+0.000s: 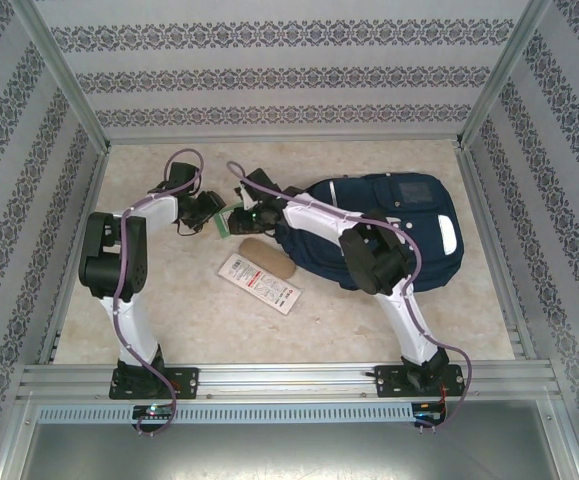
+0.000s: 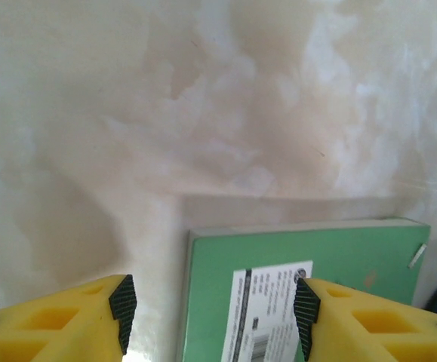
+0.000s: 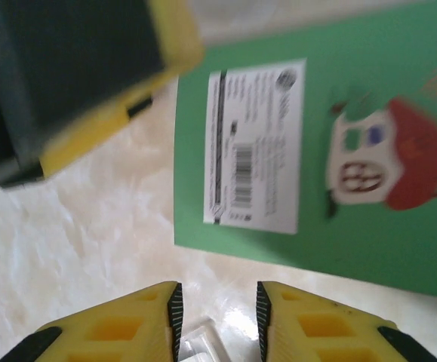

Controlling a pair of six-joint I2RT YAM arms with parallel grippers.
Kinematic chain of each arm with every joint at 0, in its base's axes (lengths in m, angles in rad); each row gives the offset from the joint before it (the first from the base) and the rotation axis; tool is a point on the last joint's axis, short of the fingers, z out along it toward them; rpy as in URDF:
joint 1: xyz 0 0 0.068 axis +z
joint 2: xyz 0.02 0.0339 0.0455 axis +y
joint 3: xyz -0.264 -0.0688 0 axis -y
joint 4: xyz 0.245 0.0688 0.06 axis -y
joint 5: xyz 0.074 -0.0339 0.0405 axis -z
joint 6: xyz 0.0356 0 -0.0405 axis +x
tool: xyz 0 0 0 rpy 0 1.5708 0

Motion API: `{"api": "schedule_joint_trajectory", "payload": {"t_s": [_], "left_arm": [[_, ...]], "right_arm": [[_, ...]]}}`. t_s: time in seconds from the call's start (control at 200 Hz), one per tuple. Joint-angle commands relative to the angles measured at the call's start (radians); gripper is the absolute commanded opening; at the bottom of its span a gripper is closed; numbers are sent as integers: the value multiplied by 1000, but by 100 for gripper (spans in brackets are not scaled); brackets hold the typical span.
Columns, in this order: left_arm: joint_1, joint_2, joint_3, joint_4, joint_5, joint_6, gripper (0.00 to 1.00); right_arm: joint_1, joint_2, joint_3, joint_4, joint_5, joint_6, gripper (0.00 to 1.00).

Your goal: Pack the student bag

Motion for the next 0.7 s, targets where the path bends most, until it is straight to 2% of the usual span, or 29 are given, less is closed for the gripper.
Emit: {"api": "schedule_joint_trajectory", "payload": {"t_s": [0.0, 0.09, 0.225, 0.44, 0.6, 0.699], "left_arm": [[4, -88, -49, -24, 34, 29, 60], [-1, -113, -95, 13, 60, 12, 48], [-19, -106, -125, 32, 67, -6, 47], [-48, -53, -113, 31, 65, 1, 43], [-55, -25, -100, 6, 44, 10, 43], [-55, -9, -86, -26, 22, 18, 38]], "right_arm": [[-59, -71, 18, -13, 85, 3, 35], [-95, -49, 52, -35, 110, 2, 37], [-129, 27, 132, -59, 109, 10, 41], [-129, 172, 305, -129, 111, 26, 44], [-118, 207, 330, -200, 176, 34, 46], [-116, 211, 313, -241, 217, 43, 46]]}}
